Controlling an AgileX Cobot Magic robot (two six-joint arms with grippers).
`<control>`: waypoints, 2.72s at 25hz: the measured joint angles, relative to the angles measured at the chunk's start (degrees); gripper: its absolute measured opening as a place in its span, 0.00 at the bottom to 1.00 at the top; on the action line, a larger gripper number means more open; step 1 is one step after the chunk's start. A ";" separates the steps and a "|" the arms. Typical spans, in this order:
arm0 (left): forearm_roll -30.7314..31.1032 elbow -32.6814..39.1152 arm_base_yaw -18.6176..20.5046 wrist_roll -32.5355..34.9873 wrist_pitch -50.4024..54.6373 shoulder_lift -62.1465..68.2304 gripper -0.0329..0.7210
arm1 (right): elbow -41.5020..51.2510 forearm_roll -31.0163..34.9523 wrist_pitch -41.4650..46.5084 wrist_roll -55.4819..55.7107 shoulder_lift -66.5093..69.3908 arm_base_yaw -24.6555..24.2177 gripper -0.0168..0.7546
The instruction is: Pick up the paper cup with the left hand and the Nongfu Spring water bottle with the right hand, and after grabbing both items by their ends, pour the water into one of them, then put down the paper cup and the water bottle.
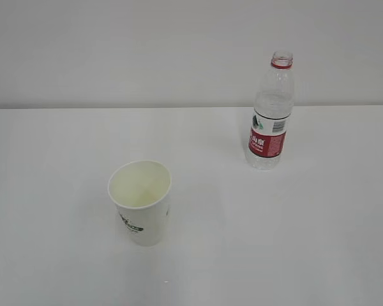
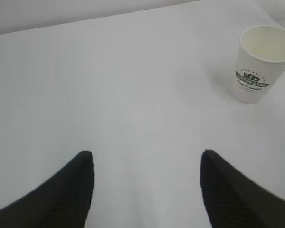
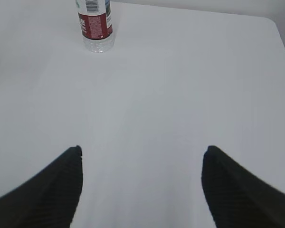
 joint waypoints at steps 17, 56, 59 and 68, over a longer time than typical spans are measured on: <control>-0.08 0.00 0.00 0.00 0.00 0.00 0.73 | 0.00 0.00 0.00 0.00 0.00 0.00 0.78; 3.20 -2.31 0.00 0.00 -30.08 0.00 0.73 | -3.49 4.46 -26.09 0.00 0.00 0.00 0.78; 5.95 -2.31 0.00 0.00 -36.22 0.53 0.73 | -3.49 4.46 -30.30 0.00 1.81 0.00 0.78; 7.80 -2.31 0.00 0.00 -51.92 11.17 0.73 | -3.49 4.46 -43.22 -3.95 11.06 0.00 0.78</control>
